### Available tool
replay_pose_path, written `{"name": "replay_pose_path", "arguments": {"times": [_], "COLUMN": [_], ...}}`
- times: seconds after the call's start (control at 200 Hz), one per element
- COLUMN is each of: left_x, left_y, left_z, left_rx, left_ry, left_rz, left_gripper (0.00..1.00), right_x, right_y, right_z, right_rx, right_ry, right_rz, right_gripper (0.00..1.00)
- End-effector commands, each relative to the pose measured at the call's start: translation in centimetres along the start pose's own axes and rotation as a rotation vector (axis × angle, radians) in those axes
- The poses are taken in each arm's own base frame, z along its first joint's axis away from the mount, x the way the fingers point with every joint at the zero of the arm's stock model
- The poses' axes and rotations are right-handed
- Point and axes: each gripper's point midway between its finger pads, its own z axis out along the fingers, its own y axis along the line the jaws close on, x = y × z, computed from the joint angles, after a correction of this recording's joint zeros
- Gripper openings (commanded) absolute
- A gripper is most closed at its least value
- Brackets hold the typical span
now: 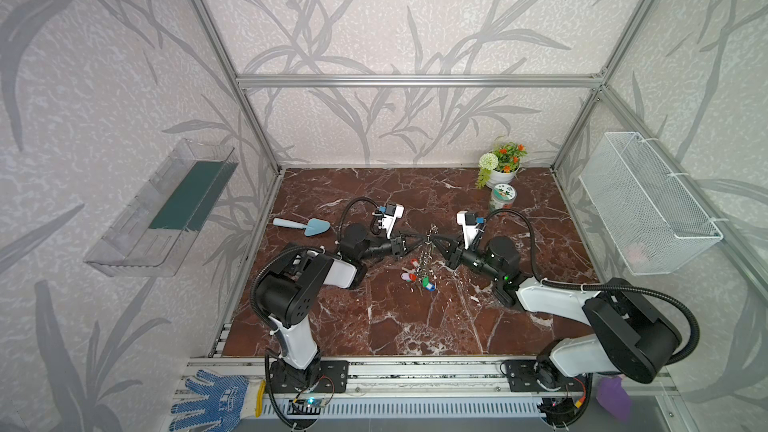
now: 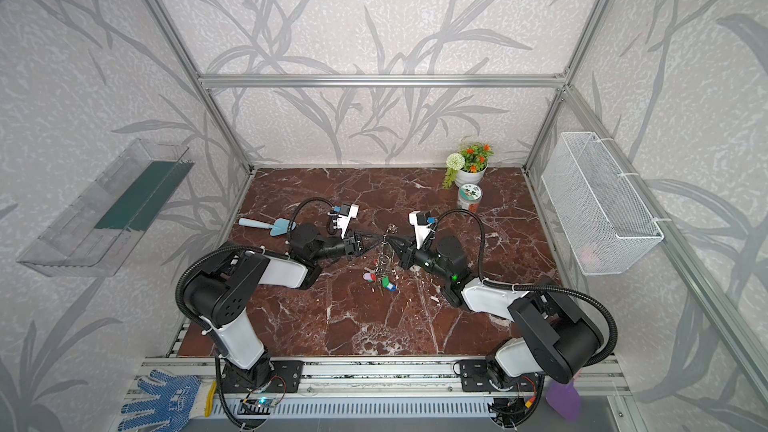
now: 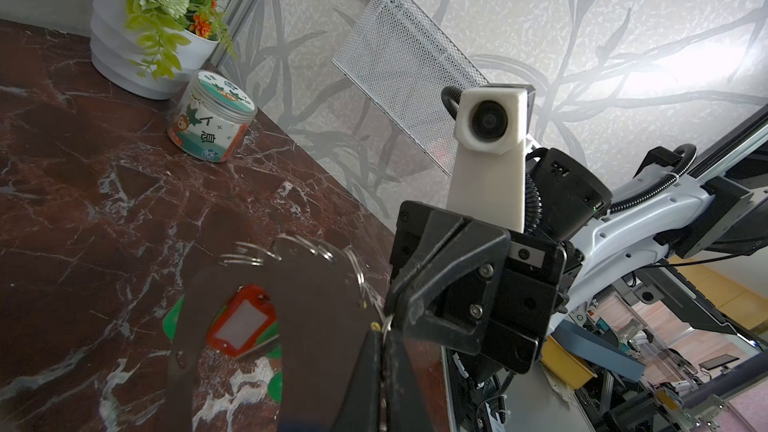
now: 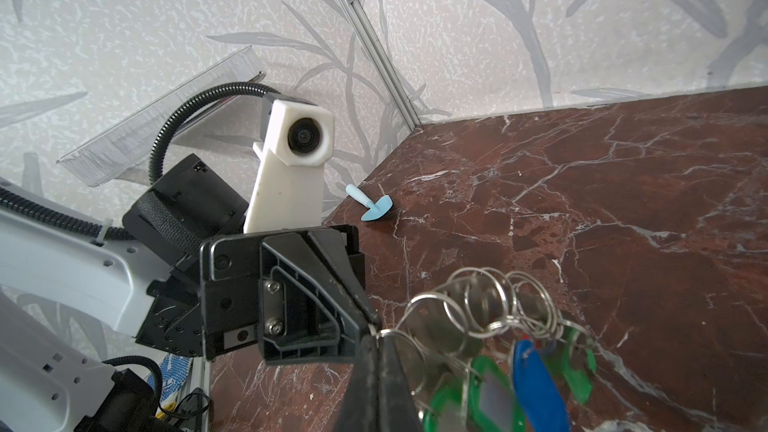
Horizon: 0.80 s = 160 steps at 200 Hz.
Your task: Put the keys on the keyring
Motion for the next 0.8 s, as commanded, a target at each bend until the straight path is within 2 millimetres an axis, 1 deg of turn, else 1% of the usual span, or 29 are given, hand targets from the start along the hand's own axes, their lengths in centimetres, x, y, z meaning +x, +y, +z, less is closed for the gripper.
{"name": "replay_pose_path", "arguments": {"times": [0.0,0.08,0.17,0.21,0.365,0.48,0.615,0.755,0.77,0.795], "left_x": [-0.9,-1.3,-1.8,-2.0,-2.2,-2.6,-3.7,-4.4,-4.5,-4.5], "left_y": [-1.1,-0.8,-1.0,-1.0,-1.8,-2.5,-3.1,-4.1,-4.1,-4.2], "left_z": [0.1,0.1,0.0,0.0,-0.1,0.0,0.4,1.4,1.4,1.6], "left_rx": [0.043,0.023,0.017,0.014,0.021,0.028,0.038,0.029,0.023,0.013], "left_ry": [-0.012,-0.033,-0.052,-0.059,-0.066,-0.077,-0.088,-0.058,-0.053,-0.042], "left_rz": [0.048,0.056,0.071,0.077,0.124,0.157,0.172,0.203,0.21,0.217], "left_gripper": [0.01,0.0,0.0,0.0,0.0,0.0,0.0,0.0,0.0,0.0], "right_x": [-1.8,-1.9,-2.3,-2.6,-4.3,-5.4,-6.3,-7.0,-7.0,-6.5], "right_y": [0.6,0.6,0.6,0.5,0.0,0.1,0.7,1.4,1.5,1.1], "right_z": [0.0,-0.1,-0.6,-1.0,-3.3,-5.2,-6.5,-7.3,-7.4,-7.4], "right_rx": [-0.024,-0.025,-0.027,-0.029,-0.015,-0.008,0.0,-0.003,-0.004,0.012], "right_ry": [-0.061,-0.062,-0.069,-0.074,-0.093,-0.107,-0.11,-0.116,-0.119,-0.099], "right_rz": [-0.021,-0.024,-0.031,-0.028,-0.01,-0.004,-0.016,-0.042,-0.043,-0.026], "right_gripper": [0.0,0.0,0.0,0.05,0.16,0.24,0.3,0.31,0.31,0.32]}}
